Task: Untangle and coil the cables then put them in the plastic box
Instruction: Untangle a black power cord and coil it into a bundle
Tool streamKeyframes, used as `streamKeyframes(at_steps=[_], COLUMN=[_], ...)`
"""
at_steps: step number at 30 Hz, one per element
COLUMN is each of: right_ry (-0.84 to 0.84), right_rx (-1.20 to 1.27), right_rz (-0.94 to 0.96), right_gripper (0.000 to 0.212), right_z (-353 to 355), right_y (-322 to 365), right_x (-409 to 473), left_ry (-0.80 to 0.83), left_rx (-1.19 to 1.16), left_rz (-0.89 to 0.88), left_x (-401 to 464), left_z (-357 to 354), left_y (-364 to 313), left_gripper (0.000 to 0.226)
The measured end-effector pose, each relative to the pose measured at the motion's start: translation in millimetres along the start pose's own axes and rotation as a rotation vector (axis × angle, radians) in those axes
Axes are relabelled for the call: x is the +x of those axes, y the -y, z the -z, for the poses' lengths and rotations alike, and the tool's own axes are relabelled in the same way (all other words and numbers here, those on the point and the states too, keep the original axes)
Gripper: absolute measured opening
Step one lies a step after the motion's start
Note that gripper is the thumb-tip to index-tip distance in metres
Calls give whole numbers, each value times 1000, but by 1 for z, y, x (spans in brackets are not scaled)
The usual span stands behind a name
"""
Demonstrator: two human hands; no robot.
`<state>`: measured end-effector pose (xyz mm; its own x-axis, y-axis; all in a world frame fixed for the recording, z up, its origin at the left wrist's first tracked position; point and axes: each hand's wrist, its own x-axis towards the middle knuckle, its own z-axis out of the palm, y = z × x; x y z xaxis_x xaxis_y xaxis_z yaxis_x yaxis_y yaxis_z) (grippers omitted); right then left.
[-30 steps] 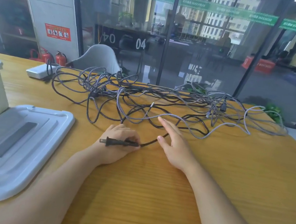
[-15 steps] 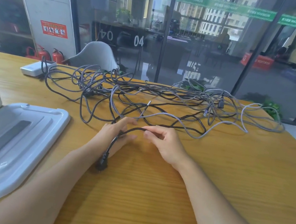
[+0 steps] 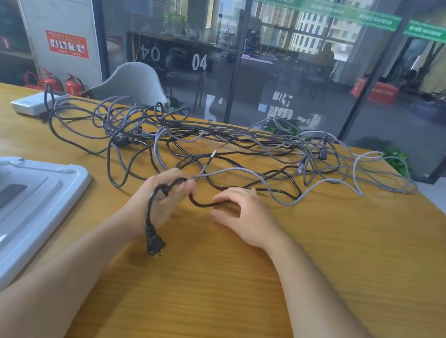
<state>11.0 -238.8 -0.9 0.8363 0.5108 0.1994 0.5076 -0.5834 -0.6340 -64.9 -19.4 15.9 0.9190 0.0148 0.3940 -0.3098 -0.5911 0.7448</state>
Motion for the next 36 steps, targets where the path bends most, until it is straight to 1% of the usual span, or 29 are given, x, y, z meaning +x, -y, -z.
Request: streamKeyframes(at_steps=[1,2,3,5,6,8,11,13,15,16,18,20,22,24,25,27,29,30,31,32,33,34,35,36], right_ry=[8,6,-17,-86,-95,-29,73,39,-25,-50,-87,-93,-57,-61,-74,-78,-36,-15,-7,-12,-31,-48,-67,-86], right_rx=[-135,-194,-199,-122,-55,57,105,19,-191,-259,-298,-251,-104,-34,-18,25,83,112,134,149,154,152,149,148], right_rz=[9,11,11,29,46,83,140,124,31,-14,-27,16,40,82,105,170,252,295,333,362,382,398,405,405], right_gripper=[28,23,18,14,14,15,16,17,24,25,18,10,8,15,25,46,61,65,67,66,62,55,47,36], right_z=[4,6,6,-2,-7,-20,-28,-19,-1,8,18,12,5,3,4,5,0,-5,-10,-14,-18,-20,-21,-20], right_y=[-6,-10,-11,-2,5,22,32,18,-3,-12,-19,-14,-7,-3,0,11,28,36,41,46,49,51,52,52], right_x=[0,0,0,-2,-2,-4,-5,-1,2,3,3,2,0,-2,-4,-7,-11,-14,-15,-16,-15,-14,-14,-13], left_ry=[-16,-13,2,27,29,38,46,23,8,1,-26,-43,-48,-20,-3,12,19,29,51,52,57,81,118,140], left_rx=[19,38,41,77,98,88,87,72,33,-3,-15,32,33,25,22,38,39,46,64,68,55,30,26,41], left_rz=[28,17,30,53,42,16,3,-15,4,17,29,29,21,-3,-27,-76,-104,-112,-97,-84,-81,-100,-104,-86], left_x=[2,3,2,1,0,0,1,0,0,0,2,2,3,5,4,1,1,4,8,15,22,28,28,24], left_z=[0,1,0,-3,-4,-7,-8,-8,-6,-5,-7,-8,-9,-9,-9,-9,-10,-12,-13,-15,-16,-19,-20,-20], left_y=[5,9,12,10,7,7,12,17,19,20,21,19,18,20,20,21,24,30,36,44,55,66,68,64], left_gripper=[29,35,38,40,38,30,13,16,21,21,20,15,12,11,13,19,29,41,60,82,99,107,108,102])
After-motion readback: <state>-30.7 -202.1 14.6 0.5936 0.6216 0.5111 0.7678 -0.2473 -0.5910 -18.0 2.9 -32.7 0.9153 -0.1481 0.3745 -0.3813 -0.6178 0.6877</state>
